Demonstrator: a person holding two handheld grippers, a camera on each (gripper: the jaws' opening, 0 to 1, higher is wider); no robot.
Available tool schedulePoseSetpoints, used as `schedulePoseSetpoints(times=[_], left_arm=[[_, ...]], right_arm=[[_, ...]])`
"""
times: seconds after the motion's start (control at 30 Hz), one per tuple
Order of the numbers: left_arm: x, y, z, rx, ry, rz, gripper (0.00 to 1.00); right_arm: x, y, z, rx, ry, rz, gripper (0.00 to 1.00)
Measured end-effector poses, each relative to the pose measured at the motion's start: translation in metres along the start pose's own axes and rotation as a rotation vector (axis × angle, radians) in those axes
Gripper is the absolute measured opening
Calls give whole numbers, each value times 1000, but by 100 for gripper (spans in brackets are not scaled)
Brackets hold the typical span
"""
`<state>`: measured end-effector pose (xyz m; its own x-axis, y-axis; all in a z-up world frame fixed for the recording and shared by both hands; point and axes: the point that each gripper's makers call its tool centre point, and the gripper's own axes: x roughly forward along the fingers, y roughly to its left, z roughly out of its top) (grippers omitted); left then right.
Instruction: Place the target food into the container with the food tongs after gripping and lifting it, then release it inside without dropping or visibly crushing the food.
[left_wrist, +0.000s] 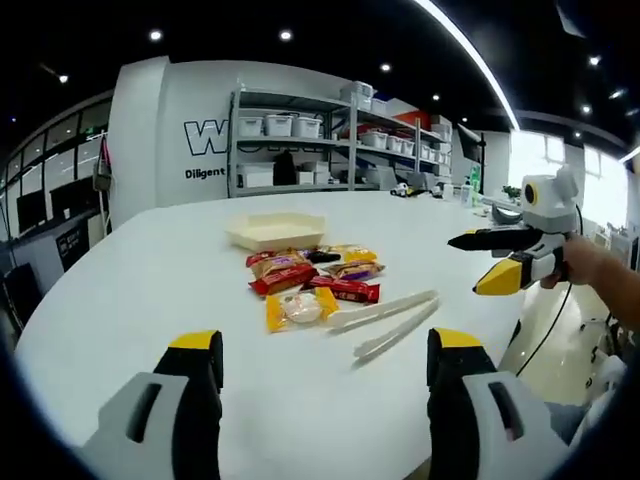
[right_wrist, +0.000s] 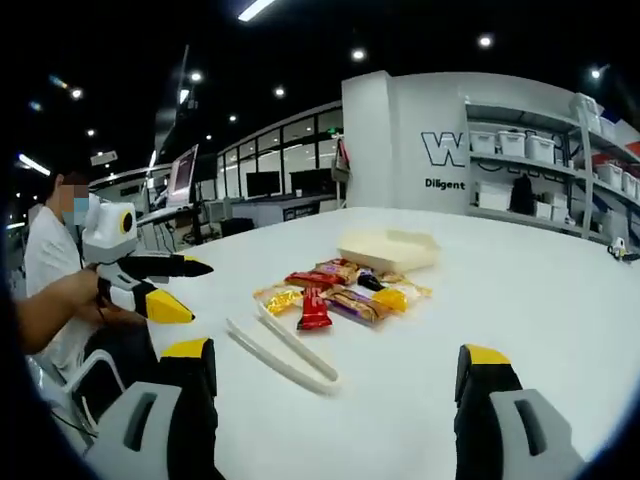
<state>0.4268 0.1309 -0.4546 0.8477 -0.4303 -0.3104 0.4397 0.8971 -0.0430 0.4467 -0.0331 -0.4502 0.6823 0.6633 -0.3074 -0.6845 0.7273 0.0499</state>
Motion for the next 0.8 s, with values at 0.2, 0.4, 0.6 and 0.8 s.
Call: schedulePoseSetpoints(times=[0.2,0.4,0.6,0.8], left_arm=[[-1,2,-1,16,13,4,83],[-1,2,-3,13,23,-2,83],[-1,-1,-2,13,22,-6,83],[4,-2,-2,24,25,-7,82]], right_arm=[[9,-4,-3,17,14,15,99],[9,-2,-7,15,28,16,99],[9,0,-8,-2,38,19,99],[7,-1,-9,-8,37,18,99]])
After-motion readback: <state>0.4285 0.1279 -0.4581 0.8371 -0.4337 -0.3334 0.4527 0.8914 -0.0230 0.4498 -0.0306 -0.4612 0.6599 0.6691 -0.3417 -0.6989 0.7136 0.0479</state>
